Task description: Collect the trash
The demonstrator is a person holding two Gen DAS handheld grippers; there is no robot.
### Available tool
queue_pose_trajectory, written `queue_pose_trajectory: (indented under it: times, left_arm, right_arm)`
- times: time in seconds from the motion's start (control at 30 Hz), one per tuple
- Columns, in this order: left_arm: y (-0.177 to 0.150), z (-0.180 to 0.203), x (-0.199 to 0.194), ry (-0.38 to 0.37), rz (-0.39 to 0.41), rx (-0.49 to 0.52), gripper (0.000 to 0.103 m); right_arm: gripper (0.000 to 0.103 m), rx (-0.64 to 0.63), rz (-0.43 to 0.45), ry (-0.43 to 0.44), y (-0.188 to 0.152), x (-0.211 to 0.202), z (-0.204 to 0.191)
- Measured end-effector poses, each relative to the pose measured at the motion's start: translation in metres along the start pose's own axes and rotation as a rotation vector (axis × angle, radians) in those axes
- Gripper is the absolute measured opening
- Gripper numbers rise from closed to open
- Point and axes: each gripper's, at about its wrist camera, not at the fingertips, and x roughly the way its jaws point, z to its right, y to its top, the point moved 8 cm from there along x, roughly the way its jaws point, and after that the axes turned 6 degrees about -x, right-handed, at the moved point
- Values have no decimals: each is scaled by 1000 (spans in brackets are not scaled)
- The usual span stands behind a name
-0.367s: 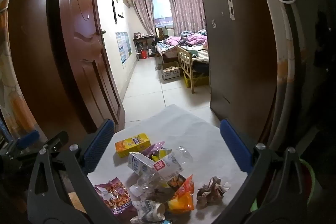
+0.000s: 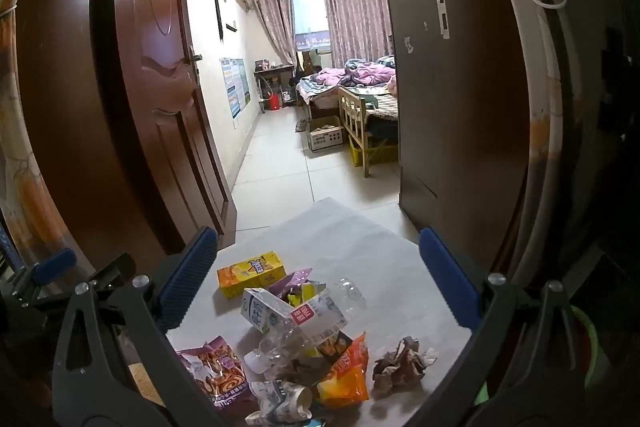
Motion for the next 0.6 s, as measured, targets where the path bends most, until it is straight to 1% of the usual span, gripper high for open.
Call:
queue_pose_trajectory:
  times: [0.17, 0.2, 0.6]
  left_arm:
    - [1, -6, 1, -2, 1, -4, 95]
    - [0, 2, 0, 4, 2, 8, 95]
    - [-1, 0, 3, 6, 2, 6, 95]
  right_arm:
    - [99, 3, 1, -1, 0, 2, 2]
    - [99, 4, 0, 0, 0, 3, 2]
    - [99, 8, 2, 3, 1, 0, 2]
